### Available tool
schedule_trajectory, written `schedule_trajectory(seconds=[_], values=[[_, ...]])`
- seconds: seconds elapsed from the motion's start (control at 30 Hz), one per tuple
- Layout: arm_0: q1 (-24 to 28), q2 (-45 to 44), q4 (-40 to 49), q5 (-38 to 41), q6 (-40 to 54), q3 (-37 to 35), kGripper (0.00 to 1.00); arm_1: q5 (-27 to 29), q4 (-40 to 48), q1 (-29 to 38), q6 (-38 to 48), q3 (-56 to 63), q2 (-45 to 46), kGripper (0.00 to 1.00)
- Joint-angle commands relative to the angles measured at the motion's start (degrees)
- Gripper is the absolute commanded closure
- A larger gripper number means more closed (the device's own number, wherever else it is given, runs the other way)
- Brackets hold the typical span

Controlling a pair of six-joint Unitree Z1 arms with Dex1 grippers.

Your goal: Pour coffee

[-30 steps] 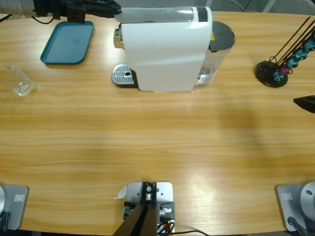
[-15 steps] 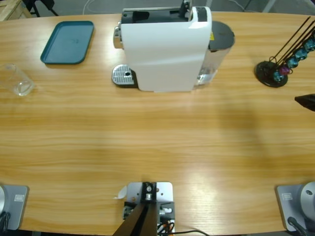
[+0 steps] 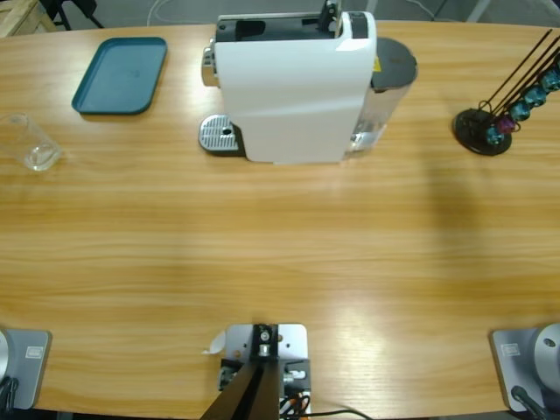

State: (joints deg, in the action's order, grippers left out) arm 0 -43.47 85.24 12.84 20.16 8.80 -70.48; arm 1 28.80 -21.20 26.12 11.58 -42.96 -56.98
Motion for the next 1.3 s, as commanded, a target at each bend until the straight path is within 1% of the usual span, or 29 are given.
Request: schedule_trajectory(seconds=[0.03, 0.17, 0.23, 0.37, 0.4, 0.43, 0.47, 0.57, 0.8, 0.87, 0.9, 1.1, 1.17, 1.3], values=[[-2.4, -9.8, 2.7, -14.1, 5.0, 14.7, 0.000, -5.5, 12.1, -7.9, 0.9, 7.1, -7.3, 0.279], [-2.4, -13.9, 2.7, -14.7, 4.8, 19.7, 0.000, -6.0, 20.4, -7.9, 0.9, 10.5, -11.3, 0.280], [-2.4, -14.8, 2.6, -16.2, 4.1, 21.1, 0.000, -6.2, 24.6, -7.9, 0.9, 12.1, -12.7, 0.279], [-2.4, -14.8, 2.2, -16.8, 2.7, 21.4, 0.000, -4.5, 27.5, -8.1, 1.0, 12.4, -13.5, 0.280], [-2.4, -14.5, 1.9, -16.8, 2.7, 21.3, 0.000, -4.2, 27.9, -8.4, 1.0, 12.4, -13.5, 0.281], [-2.4, -14.2, 1.7, -16.8, 2.7, 21.3, 0.000, -4.0, 28.4, -8.6, 1.0, 12.5, -13.5, 0.306], [-2.4, -13.7, 1.5, -16.8, 2.7, 21.2, 0.000, -3.9, 28.8, -8.7, 1.0, 12.6, -13.6, 0.351], [-2.4, -13.0, 1.3, -16.7, 2.3, 21.3, 0.000, -3.6, 29.5, -9.1, 1.0, 12.6, -13.9, 0.400], [-2.4, -12.8, 1.3, -16.7, 1.5, 21.5, 0.000, -2.5, 29.6, -9.4, 1.0, 12.6, -14.5, 0.404], [-2.4, -12.8, 1.3, -16.7, 1.3, 21.5, 0.000, -2.5, 29.6, -9.5, 0.9, 12.8, -14.8, 0.435], [-2.4, -12.8, 1.3, -16.7, 1.2, 21.5, 0.000, -2.4, 29.6, -9.5, 0.7, 12.9, -14.9, 0.488], [-2.4, -12.9, 1.3, -16.7, 1.1, 21.5, 0.000, -1.8, 29.9, -9.7, 0.7, 13.8, -14.9, 0.494], [-2.4, -13.0, 1.3, -16.7, 0.9, 21.5, 0.000, -1.8, 30.7, -9.7, 0.7, 14.1, -14.9, 0.533], [-2.4, -12.9, 1.3, -16.6, 0.8, 21.5, 0.000, -1.3, 31.3, -10.0, 0.7, 14.2, -14.8, 0.533]])
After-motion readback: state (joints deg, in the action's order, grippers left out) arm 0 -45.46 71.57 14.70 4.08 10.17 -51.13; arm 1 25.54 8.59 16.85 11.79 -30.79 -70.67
